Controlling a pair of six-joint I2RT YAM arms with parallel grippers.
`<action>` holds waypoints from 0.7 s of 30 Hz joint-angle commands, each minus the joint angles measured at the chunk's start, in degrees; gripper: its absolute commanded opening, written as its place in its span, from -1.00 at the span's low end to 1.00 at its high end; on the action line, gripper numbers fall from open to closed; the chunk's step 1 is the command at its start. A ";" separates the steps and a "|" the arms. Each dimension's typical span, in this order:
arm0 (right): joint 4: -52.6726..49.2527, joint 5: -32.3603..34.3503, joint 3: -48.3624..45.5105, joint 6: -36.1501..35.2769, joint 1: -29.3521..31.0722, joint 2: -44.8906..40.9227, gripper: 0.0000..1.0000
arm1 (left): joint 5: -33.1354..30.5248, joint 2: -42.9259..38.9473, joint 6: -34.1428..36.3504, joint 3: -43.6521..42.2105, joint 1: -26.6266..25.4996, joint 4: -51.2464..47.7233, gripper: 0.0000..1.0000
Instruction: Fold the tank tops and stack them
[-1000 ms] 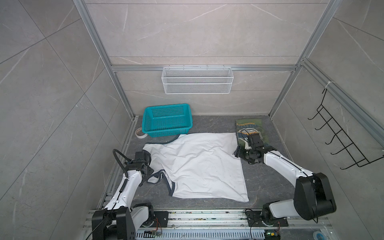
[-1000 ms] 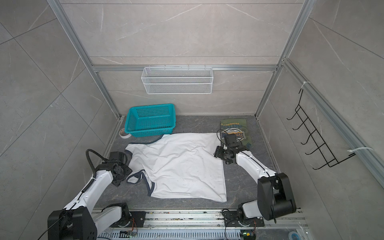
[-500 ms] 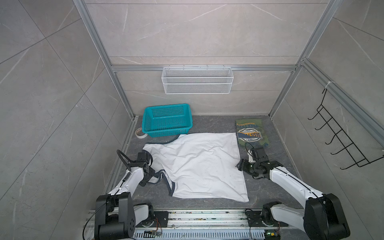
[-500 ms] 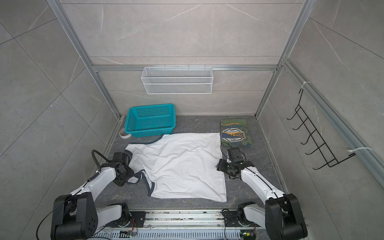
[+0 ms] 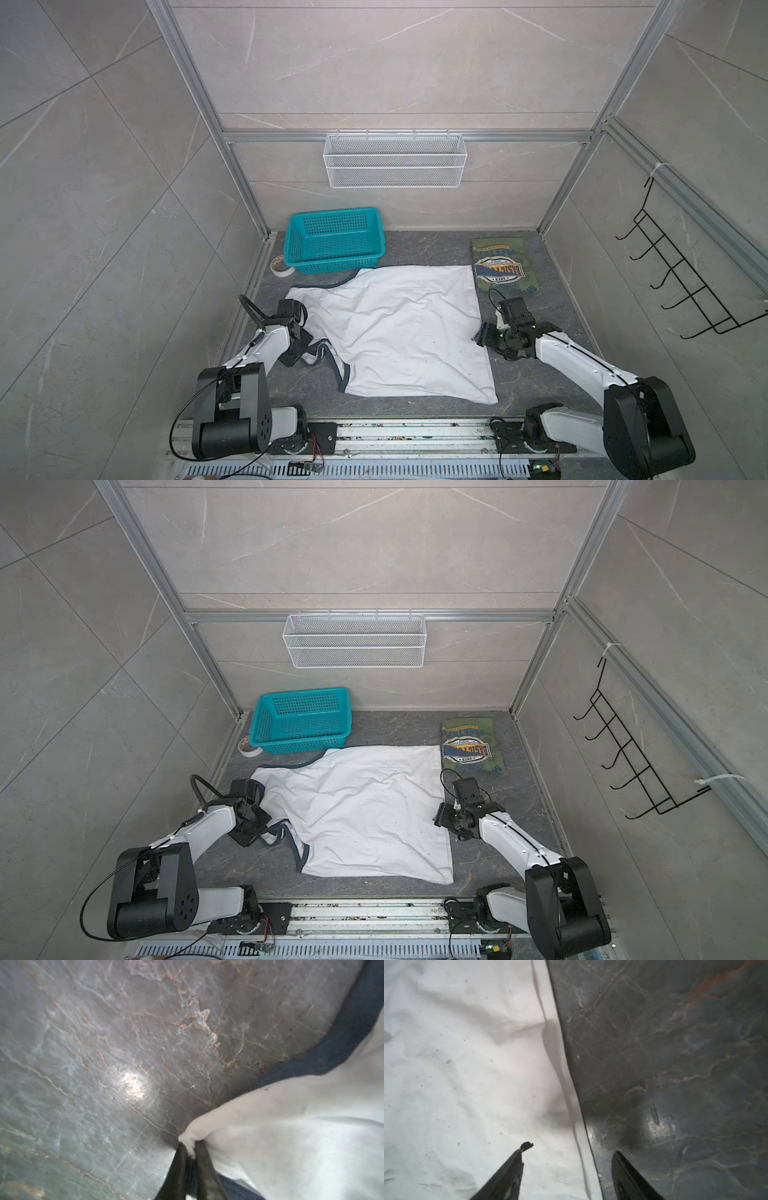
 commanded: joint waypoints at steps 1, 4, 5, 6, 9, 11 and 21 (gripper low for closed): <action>-2.50 0.34 -1.63 1.50 0.08 0.06 0.34 | -3.24 -2.76 1.64 2.08 0.19 -2.47 -1.00; -1.93 -1.77 -2.07 1.29 0.98 1.14 0.26 | -9.20 -7.85 2.29 2.77 0.23 -5.88 -1.00; -1.78 -2.10 -1.96 1.20 1.17 1.93 0.21 | -11.20 -9.50 2.43 2.79 0.24 -6.89 -1.00; -1.53 -2.47 -1.88 1.15 1.52 3.01 0.15 | -13.84 -11.62 2.37 2.78 0.19 -7.95 -1.00; -0.45 -3.44 -1.70 1.17 2.33 5.91 -0.02 | -19.39 -17.13 2.40 2.36 0.25 -9.76 -1.00; -0.39 -3.03 -1.38 1.10 2.76 6.97 -0.15 | -21.78 -19.61 1.87 1.95 0.25 -10.45 -1.00; -1.62 0.42 -0.78 2.31 2.93 6.59 -0.87 | -20.47 -17.90 0.08 0.31 2.50 -9.95 -0.42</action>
